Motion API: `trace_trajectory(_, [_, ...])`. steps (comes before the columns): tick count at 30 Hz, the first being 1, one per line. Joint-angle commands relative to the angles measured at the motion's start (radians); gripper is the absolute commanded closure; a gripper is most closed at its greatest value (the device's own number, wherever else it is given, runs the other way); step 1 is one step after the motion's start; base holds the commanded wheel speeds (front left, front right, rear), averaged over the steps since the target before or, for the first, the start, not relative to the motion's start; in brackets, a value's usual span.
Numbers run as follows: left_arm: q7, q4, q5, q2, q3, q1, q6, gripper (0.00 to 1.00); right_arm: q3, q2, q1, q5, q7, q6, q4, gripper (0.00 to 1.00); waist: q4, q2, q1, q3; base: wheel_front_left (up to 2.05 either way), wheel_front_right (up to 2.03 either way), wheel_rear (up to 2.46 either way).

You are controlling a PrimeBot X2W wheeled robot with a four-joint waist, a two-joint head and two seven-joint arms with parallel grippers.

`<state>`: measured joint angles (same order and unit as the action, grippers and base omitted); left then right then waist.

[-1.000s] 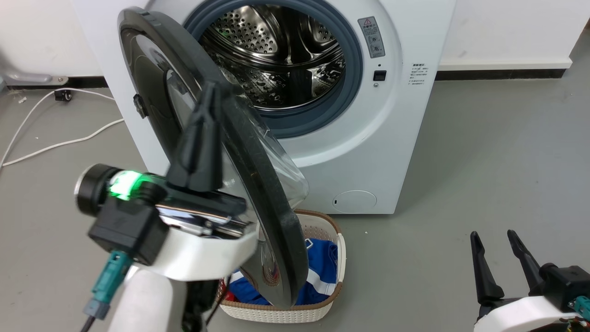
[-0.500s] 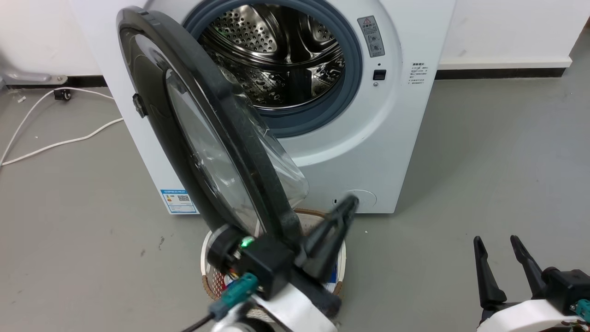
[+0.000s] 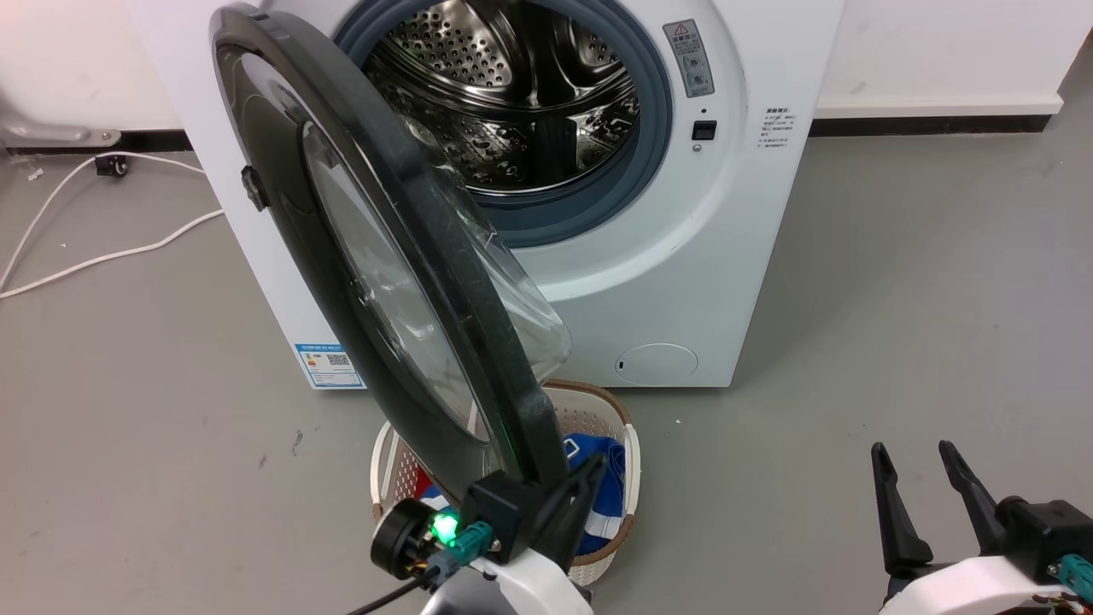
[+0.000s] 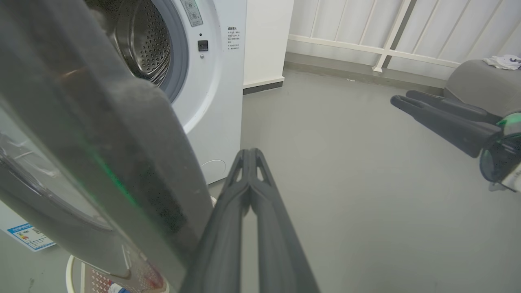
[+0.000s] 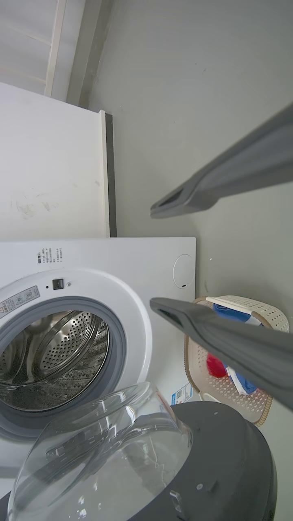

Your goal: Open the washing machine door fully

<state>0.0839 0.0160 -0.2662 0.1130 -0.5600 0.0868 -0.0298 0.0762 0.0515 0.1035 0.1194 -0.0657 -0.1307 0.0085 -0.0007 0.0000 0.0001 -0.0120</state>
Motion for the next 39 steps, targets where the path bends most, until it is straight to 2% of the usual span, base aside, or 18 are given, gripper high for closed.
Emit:
trace_trajectory(1, [-0.015, -0.017, 0.004, -0.001, 0.014, 0.017, 0.013, 1.00, 0.000, -0.002, -0.006, 0.000, -0.002, 0.000, 0.003, 0.00, -0.002, 0.0000, -0.0001, 0.003, 0.00, 0.00, 0.00])
trace_trajectory(15, [-0.080, -0.054, -0.005, 0.007, 0.064, 0.015, 0.065, 1.00, 0.000, -0.002, -0.008, 0.004, 0.002, 0.000, 0.014, 0.00, 0.013, 0.0000, -0.0001, 0.016, 0.00, 0.00, 0.00])
trace_trajectory(24, [-0.079, -0.013, 0.009, 0.040, 0.073, 0.013, 0.082, 1.00, 0.009, -0.002, -0.015, -0.002, 0.008, 0.000, 0.019, 0.00, 0.080, 0.0000, -0.0001, 0.026, 0.00, 0.00, 0.00])
trace_trajectory(33, [-0.073, 0.053, 0.013, 0.040, 0.049, -0.034, 0.098, 1.00, 0.023, -0.002, -0.021, -0.009, 0.015, 0.000, 0.031, 0.00, 0.150, 0.0000, -0.0001, 0.019, 0.00, 0.00, 0.00])
trace_trajectory(39, [-0.070, 0.074, 0.003, 0.046, 0.060, -0.068, 0.127, 1.00, 0.021, -0.002, -0.024, -0.010, 0.016, 0.000, 0.023, 0.00, 0.208, 0.0000, -0.0001, 0.018, 0.00, 0.00, 0.00])
